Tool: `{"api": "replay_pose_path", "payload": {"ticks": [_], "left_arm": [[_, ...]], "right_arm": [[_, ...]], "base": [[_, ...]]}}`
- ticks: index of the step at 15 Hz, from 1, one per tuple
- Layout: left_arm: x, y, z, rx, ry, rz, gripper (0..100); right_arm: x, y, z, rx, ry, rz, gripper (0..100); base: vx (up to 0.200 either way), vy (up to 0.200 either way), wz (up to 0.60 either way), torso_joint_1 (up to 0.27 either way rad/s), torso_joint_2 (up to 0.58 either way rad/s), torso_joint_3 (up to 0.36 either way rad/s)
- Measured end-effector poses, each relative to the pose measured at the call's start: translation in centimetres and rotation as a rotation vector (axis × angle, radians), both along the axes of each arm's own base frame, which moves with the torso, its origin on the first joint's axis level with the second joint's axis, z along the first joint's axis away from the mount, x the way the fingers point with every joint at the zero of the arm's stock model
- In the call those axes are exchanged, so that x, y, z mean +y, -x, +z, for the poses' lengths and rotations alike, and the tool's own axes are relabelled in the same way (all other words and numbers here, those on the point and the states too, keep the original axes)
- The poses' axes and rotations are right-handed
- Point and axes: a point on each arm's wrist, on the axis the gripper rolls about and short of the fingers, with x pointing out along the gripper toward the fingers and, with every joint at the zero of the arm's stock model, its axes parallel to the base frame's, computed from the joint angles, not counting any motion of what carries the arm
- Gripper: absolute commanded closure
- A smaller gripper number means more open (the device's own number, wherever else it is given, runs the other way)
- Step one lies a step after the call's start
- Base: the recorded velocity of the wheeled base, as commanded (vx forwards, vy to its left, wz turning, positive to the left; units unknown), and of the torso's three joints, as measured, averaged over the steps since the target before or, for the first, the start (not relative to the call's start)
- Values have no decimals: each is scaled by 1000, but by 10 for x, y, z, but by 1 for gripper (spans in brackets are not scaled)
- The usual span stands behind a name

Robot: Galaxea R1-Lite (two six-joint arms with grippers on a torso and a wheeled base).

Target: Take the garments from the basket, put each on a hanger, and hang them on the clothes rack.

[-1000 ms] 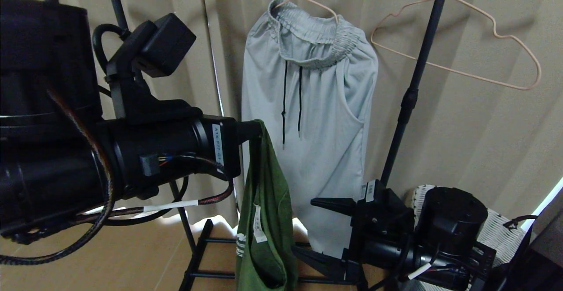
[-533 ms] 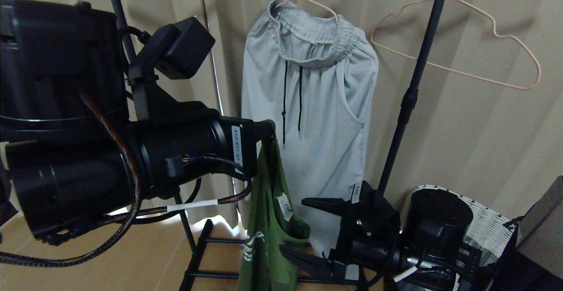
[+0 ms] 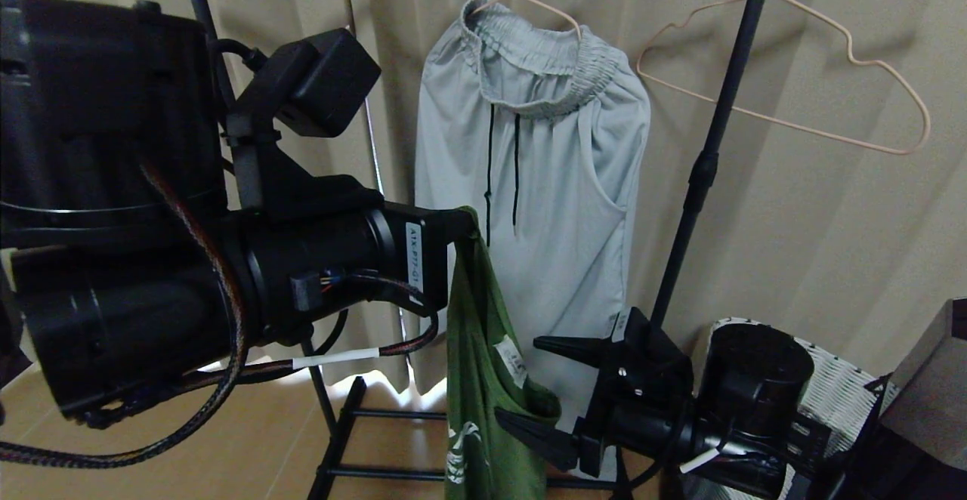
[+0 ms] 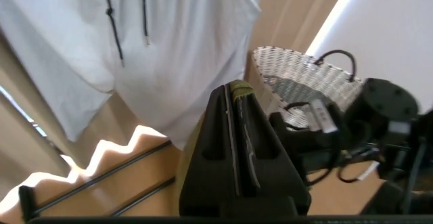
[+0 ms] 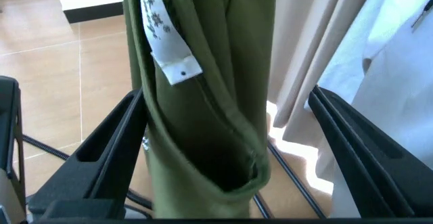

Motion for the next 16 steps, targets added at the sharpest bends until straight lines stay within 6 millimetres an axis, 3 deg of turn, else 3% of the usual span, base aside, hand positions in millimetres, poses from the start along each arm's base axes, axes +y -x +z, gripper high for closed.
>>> {"api": "replay_pose_path", "payload": {"ticks": [16], "left_arm": [[-1,2,-1,-21,-33,-17,100]], "right_arm": [[-11,-2,5,-8,-5,-33,0]], "base": [[0,0,0,0,0,0]]}}
